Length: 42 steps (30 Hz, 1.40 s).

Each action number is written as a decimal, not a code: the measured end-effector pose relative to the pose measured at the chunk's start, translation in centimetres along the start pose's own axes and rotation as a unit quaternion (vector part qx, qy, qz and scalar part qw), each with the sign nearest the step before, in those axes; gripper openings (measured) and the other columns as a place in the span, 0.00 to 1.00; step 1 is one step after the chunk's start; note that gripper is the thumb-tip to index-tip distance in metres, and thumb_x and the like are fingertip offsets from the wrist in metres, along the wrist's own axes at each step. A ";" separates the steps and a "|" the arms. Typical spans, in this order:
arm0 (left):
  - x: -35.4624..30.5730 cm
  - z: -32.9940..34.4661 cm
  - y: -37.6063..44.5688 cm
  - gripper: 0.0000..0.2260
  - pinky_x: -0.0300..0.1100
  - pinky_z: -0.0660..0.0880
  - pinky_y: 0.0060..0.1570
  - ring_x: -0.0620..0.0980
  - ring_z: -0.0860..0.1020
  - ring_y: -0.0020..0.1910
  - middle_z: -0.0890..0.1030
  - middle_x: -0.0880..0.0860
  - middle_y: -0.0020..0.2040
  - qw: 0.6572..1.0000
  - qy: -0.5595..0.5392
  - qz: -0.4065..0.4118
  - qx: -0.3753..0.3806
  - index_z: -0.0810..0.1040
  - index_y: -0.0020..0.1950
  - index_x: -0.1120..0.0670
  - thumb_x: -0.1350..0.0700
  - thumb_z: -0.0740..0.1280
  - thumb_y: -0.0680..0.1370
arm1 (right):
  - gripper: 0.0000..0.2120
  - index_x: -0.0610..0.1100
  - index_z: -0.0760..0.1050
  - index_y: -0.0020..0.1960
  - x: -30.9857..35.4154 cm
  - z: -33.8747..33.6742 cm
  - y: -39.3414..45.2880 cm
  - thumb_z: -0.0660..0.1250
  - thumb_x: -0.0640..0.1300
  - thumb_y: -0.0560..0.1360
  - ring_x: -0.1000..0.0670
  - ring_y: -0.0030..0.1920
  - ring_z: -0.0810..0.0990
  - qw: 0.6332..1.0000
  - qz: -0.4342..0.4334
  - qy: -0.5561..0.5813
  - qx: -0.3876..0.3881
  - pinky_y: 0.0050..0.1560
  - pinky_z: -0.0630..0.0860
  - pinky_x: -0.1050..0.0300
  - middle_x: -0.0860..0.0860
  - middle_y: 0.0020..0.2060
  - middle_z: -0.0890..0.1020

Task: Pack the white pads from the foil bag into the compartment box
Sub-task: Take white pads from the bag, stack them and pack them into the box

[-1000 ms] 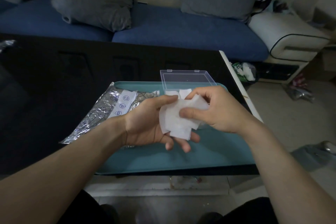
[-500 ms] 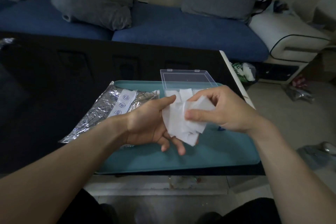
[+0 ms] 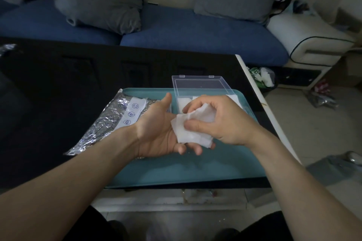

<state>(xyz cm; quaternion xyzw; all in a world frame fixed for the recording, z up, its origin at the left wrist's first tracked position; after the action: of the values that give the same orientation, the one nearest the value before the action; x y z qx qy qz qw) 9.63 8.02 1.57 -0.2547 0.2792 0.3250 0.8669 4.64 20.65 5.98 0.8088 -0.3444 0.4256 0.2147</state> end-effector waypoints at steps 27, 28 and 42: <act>-0.9 0.0 0.7 0.16 0.41 0.76 0.26 0.59 0.82 0.33 0.84 0.63 0.42 0.917 0.252 0.171 -0.257 0.76 0.57 0.65 0.53 0.56 0.85 | 0.14 0.41 0.84 0.47 -3.6 -2.6 -0.1 0.83 0.40 0.63 0.52 0.38 0.86 0.974 0.137 0.132 -0.125 0.35 0.79 0.62 0.48 0.39 0.87; -0.9 -0.1 0.7 0.14 0.41 0.76 0.26 0.58 0.82 0.32 0.83 0.62 0.42 0.915 0.263 0.176 -0.252 0.75 0.57 0.66 0.55 0.58 0.85 | 0.14 0.42 0.84 0.47 -3.5 -2.5 -0.1 0.82 0.40 0.64 0.53 0.38 0.85 0.975 0.127 0.137 -0.123 0.36 0.78 0.63 0.48 0.39 0.87; -1.2 -1.9 0.5 0.06 0.41 0.70 0.24 0.58 0.81 0.30 0.84 0.63 0.38 0.866 0.318 0.216 -0.319 0.77 0.55 0.63 0.63 0.62 0.82 | 0.18 0.44 0.80 0.46 -3.2 -3.5 -0.4 0.80 0.45 0.58 0.48 0.38 0.86 0.977 0.091 0.167 -0.095 0.40 0.83 0.55 0.43 0.39 0.87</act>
<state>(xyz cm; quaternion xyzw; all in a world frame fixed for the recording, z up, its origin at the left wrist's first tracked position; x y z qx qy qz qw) 7.98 6.64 0.84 -0.5402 0.4685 0.4773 0.5108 1.74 24.32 5.21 0.6678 -0.4145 0.5377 0.3052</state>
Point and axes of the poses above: each hand's wrist, its own y-axis towards the middle knuckle, its own z-axis out of the palm, x = y × z, the point moved 4 cm from there along y, towards the middle knuckle
